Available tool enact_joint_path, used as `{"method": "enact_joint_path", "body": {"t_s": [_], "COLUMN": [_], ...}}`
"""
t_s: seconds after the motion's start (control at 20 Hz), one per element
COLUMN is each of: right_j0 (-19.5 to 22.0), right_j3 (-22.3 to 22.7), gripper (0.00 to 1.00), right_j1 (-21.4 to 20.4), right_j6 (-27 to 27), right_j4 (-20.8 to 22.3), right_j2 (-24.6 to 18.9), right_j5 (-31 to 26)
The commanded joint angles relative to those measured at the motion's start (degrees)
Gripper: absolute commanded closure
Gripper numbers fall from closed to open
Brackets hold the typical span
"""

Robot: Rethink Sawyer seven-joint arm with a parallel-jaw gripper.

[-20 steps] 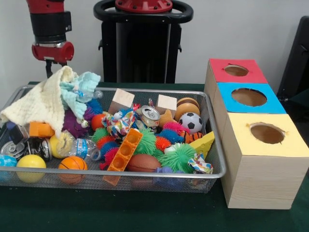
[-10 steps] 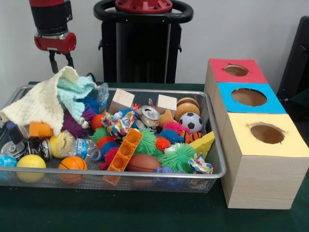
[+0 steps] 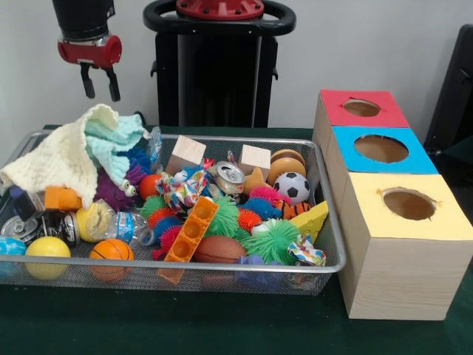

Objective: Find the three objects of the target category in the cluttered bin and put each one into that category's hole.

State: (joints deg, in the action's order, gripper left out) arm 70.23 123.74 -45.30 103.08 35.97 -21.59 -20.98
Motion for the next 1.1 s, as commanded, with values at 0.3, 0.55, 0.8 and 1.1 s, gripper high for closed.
{"method": "enact_joint_path", "body": {"t_s": [0.3,0.55,0.8,1.1], "right_j0": [-0.1,-1.8,-3.6,-4.7], "right_j3": [0.8,0.2,-0.7,-1.2], "gripper": [0.0,0.0,0.0,0.0], "right_j1": [-1.1,-2.5,-3.7,-4.6], "right_j6": [-4.8,-4.3,-4.6,-4.7], "right_j4": [0.0,-0.3,-0.6,-1.1], "right_j2": [-7.6,-8.6,-9.5,-10.2], "right_j5": [-2.6,-3.2,-4.5,-5.7]}}
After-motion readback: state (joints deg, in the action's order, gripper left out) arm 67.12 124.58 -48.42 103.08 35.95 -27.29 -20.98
